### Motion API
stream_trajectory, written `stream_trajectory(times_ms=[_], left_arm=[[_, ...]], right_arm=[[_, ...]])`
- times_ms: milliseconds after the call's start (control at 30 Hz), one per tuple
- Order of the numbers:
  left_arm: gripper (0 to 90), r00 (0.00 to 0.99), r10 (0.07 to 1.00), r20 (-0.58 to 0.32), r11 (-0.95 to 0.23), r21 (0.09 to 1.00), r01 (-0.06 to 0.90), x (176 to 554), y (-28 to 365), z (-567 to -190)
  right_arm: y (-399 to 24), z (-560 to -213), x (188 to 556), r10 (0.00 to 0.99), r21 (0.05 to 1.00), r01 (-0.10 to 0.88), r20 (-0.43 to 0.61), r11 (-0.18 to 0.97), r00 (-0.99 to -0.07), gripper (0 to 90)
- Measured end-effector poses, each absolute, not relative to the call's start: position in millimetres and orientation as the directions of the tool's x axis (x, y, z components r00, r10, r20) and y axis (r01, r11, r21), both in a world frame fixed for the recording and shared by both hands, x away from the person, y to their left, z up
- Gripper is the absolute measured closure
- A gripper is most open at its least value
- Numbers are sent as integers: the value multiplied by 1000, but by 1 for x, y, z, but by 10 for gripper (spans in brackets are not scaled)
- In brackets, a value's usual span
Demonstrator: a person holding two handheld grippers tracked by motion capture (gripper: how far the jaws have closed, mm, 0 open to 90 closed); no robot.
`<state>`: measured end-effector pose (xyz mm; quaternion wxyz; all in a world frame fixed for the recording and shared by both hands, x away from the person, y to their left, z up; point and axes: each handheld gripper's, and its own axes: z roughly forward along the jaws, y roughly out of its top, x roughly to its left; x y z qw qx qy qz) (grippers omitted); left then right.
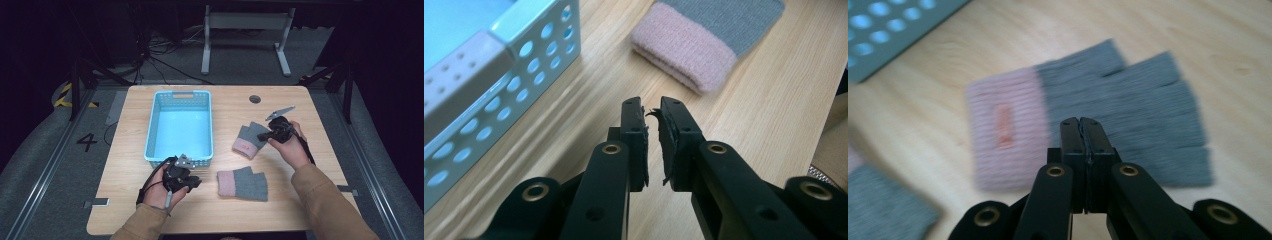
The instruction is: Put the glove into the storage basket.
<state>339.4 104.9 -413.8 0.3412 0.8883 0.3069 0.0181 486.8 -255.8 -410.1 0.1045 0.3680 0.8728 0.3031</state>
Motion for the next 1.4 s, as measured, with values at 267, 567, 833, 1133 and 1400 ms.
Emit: stream_trajectory(times_ms=[267,567,833,1133,1400], left_arm=[[815,786,590,-183,-554,617,559,335,116,-416],[817,771,610,-185,-540,615,575,330,123,-418],[817,767,614,-187,-540,609,581,328,123,-419],[815,747,635,-197,-521,604,603,324,133,-423],[815,750,631,-199,-524,604,601,326,132,-424]], right_arm=[[-265,-419,523,733,574,602,4,555,-680,900],[-259,-429,536,725,564,596,-7,572,-689,900],[-245,-425,542,707,598,563,-10,571,-707,900],[-227,-430,567,713,613,561,-4,556,-701,900],[-223,-438,575,723,578,582,-20,571,-690,900]])
